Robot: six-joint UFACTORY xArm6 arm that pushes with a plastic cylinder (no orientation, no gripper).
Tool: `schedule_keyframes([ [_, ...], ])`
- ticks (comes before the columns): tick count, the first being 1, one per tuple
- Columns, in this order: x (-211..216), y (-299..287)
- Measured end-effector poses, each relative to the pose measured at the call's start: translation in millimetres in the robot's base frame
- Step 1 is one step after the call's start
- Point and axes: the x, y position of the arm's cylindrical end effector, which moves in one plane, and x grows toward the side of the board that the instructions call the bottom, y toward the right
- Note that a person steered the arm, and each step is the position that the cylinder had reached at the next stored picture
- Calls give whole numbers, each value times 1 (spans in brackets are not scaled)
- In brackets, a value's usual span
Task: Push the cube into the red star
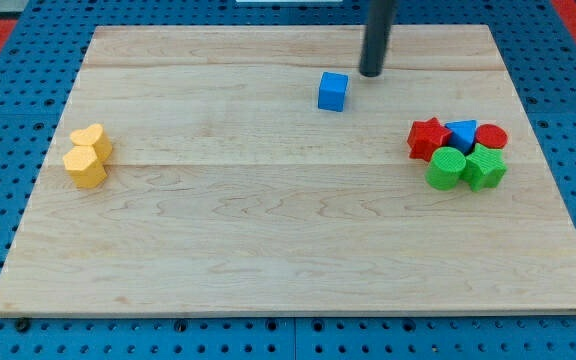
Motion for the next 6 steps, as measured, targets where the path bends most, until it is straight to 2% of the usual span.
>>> schedule_keyframes([
  [1, 2, -55],
  [2, 37, -48],
  [3, 69, 12],
  [4, 77, 56],
  [6, 68, 56],
])
